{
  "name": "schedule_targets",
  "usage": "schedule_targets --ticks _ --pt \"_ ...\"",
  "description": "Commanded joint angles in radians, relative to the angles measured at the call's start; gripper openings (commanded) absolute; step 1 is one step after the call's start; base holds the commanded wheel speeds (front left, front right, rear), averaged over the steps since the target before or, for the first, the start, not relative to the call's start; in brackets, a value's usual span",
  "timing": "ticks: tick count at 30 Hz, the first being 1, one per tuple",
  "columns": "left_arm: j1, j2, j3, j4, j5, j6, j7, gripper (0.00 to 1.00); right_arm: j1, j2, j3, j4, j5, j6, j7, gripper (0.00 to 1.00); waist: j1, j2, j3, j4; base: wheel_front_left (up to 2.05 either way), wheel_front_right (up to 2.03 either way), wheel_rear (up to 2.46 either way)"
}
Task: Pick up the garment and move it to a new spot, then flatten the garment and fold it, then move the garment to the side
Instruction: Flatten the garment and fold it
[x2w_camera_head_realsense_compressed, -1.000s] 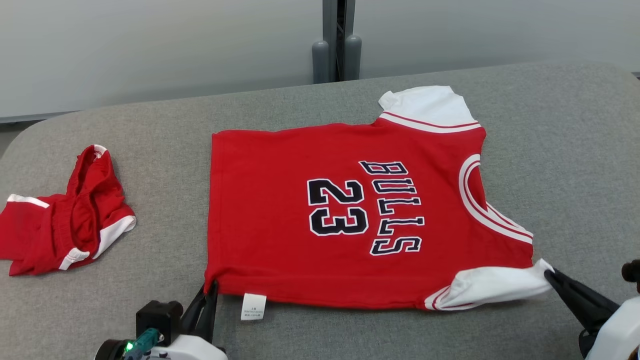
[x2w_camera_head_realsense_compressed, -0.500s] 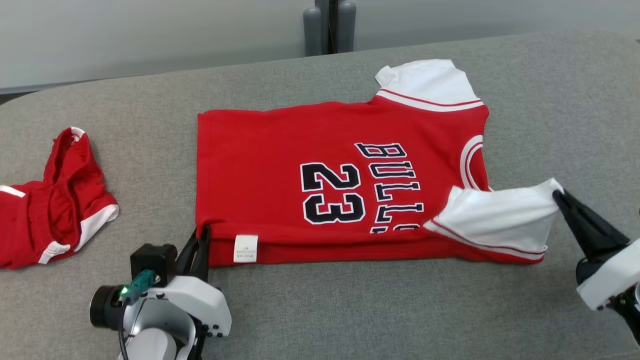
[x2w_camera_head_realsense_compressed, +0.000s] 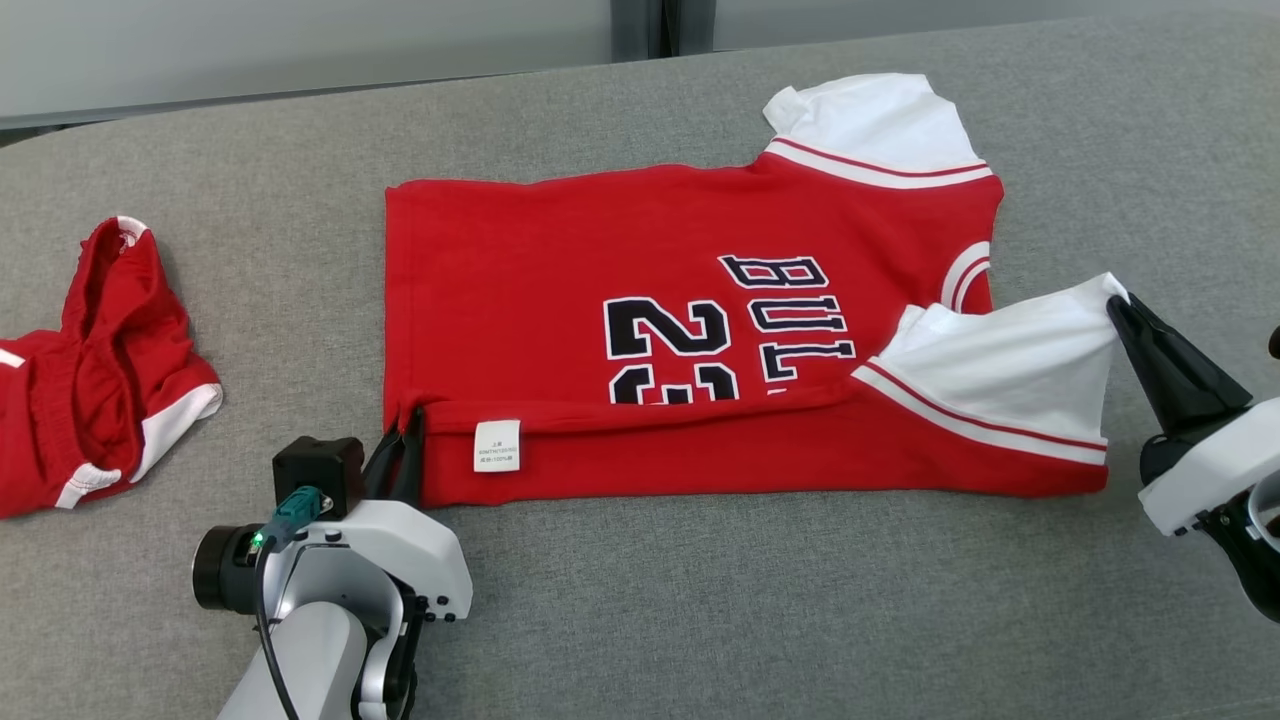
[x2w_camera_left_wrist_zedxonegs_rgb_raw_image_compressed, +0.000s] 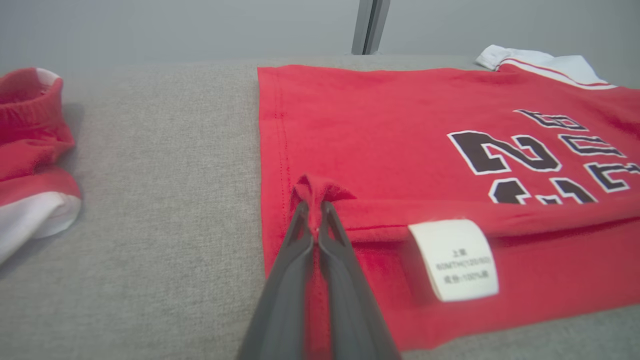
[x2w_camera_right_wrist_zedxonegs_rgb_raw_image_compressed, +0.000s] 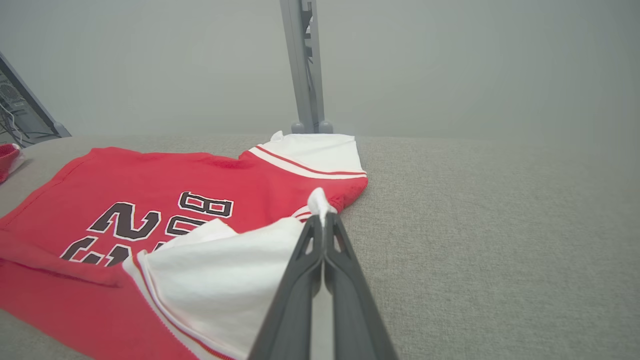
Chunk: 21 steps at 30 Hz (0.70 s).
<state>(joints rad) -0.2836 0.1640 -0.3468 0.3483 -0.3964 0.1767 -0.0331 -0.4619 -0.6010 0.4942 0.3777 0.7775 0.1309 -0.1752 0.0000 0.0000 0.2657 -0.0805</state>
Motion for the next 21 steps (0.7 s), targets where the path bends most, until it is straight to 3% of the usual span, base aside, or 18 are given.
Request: schedule_targets --ticks 1,8,21 --pt "-0.022 0.0 0.0 0.017 -0.002 0.003 -0.009 0.0 -0.034 -0.002 0.026 0.028 0.011 0.0 -0.025 0.0 0.0 0.0 0.006 0.003 0.0 0.0 0.0" --pt "-0.054 -0.008 0.005 0.066 -0.013 0.004 -0.029 0.0 -0.115 -0.004 0.121 0.109 0.033 0.0 -0.068 0.0 0.0 0.0 0.023 0.012 0.0 0.0 0.0" --pt "-0.119 -0.026 -0.007 0.148 -0.013 -0.004 -0.058 0.0 -0.206 0.001 0.193 0.198 0.065 0.0 -0.092 0.0 0.0 0.0 0.052 0.021 0.0 0.0 0.0"
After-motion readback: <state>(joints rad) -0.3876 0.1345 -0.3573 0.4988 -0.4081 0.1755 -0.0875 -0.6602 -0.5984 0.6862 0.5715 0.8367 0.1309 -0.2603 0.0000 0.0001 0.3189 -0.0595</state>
